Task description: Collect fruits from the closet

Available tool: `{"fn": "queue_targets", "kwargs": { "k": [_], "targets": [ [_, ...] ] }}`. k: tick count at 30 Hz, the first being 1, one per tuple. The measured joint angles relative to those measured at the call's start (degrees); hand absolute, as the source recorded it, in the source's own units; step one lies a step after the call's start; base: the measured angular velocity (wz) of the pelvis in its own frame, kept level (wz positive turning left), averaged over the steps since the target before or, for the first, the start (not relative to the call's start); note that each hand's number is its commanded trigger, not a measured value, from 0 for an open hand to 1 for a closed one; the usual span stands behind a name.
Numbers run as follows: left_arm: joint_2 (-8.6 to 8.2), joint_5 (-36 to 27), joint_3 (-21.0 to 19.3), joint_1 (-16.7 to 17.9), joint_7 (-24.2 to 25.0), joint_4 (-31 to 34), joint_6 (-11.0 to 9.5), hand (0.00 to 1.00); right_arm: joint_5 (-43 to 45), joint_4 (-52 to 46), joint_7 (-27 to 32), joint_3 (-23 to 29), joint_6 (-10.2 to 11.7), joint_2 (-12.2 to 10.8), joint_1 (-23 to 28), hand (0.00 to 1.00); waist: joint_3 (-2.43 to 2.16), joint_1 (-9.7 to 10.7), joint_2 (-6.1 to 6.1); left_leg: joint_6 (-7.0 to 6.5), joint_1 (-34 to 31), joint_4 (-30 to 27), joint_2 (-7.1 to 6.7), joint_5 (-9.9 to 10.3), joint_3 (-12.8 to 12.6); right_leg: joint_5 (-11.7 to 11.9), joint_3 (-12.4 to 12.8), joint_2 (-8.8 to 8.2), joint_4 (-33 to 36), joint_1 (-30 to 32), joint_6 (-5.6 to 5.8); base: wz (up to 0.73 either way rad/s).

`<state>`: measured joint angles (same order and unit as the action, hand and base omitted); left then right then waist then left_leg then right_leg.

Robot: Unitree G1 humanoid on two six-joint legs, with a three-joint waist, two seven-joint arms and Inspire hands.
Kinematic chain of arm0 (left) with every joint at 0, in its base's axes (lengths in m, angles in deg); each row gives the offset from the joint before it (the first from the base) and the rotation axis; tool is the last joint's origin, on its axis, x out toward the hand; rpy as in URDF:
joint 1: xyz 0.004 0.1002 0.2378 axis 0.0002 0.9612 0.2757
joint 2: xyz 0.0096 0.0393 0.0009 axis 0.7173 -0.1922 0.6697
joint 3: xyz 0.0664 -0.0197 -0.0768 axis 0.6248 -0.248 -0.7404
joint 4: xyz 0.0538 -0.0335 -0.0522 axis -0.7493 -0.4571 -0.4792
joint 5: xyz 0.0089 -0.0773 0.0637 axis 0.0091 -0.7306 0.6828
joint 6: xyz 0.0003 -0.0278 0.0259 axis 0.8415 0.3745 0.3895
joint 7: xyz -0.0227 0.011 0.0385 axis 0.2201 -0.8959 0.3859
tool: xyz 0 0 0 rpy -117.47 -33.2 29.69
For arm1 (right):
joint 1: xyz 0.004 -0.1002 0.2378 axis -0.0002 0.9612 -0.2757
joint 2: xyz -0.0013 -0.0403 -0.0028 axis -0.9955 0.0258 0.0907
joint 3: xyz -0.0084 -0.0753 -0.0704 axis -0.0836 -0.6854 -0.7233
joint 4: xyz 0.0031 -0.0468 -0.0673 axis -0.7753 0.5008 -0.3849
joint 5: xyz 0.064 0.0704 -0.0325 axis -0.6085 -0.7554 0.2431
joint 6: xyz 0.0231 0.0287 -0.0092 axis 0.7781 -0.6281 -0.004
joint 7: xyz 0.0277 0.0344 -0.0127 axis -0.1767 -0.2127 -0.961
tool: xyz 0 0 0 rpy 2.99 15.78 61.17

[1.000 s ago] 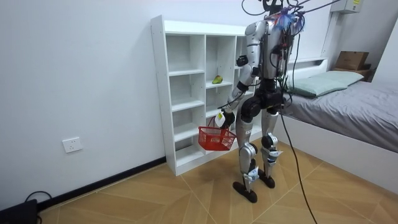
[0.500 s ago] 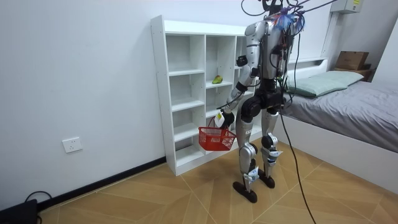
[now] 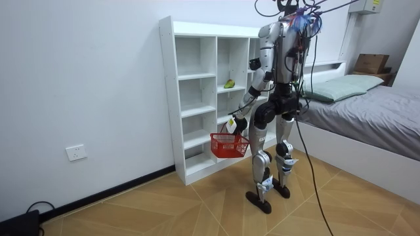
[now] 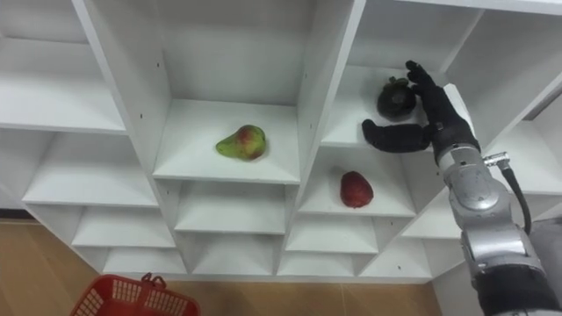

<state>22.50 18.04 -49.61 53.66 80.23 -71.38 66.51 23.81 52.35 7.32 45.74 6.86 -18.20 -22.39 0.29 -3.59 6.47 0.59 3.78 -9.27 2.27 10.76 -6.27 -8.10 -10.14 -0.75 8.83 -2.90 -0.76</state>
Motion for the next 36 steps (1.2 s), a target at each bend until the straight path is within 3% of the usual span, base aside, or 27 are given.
{"fn": "queue_targets", "kwargs": {
  "k": [2,5,6,21,28,36],
  "targets": [
    [0.04,0.0,0.0,0.0,0.0,0.0,0.0,1.00,0.0,0.0,-0.2,-0.3,0.0,0.0,0.0,0.00,0.03,0.0,0.04,0.00,0.0,0.0,0.01,0.0,0.0,0.0,0.0,0.00,0.0,0.0,-0.02,0.00],
    [0.09,-0.1,0.1,0.0,0.0,0.0,0.0,1.00,0.1,0.0,-0.3,-0.4,0.0,0.0,0.0,0.72,0.09,0.0,0.07,0.00,0.1,0.0,0.01,0.0,0.0,0.0,0.0,0.00,0.1,0.0,-0.03,0.00],
    [0.10,-0.1,0.2,0.0,0.0,0.0,0.0,1.00,0.1,0.0,-0.3,-0.4,0.0,0.0,0.0,1.00,0.11,0.0,0.07,0.00,0.1,0.0,0.01,0.0,0.0,0.0,0.0,0.00,0.2,0.0,-0.03,0.00],
    [0.71,-0.1,1.7,-0.1,0.0,0.0,0.0,1.00,7.5,0.0,2.3,-0.4,0.0,0.9,-2.3,1.00,0.29,-0.2,0.09,0.01,0.2,0.6,0.03,0.0,0.0,0.0,-0.1,0.07,0.0,0.0,-0.03,0.00],
    [0.69,0.0,1.7,-1.6,0.1,0.0,0.0,1.00,8.6,0.0,2.2,-0.4,0.0,0.9,-2.3,1.00,0.53,-1.5,-0.43,0.01,0.4,0.7,0.03,0.0,-0.1,0.0,0.0,0.09,-0.1,0.0,-0.03,0.00],
    [0.65,0.0,1.7,-1.6,0.1,-0.1,0.0,1.00,8.7,-0.1,2.1,-0.5,-0.4,0.8,-2.3,1.00,0.12,-1.5,-1.17,0.01,0.4,0.6,0.03,0.0,0.0,0.0,0.0,0.09,0.0,0.0,-0.03,0.00]
  ]
}}
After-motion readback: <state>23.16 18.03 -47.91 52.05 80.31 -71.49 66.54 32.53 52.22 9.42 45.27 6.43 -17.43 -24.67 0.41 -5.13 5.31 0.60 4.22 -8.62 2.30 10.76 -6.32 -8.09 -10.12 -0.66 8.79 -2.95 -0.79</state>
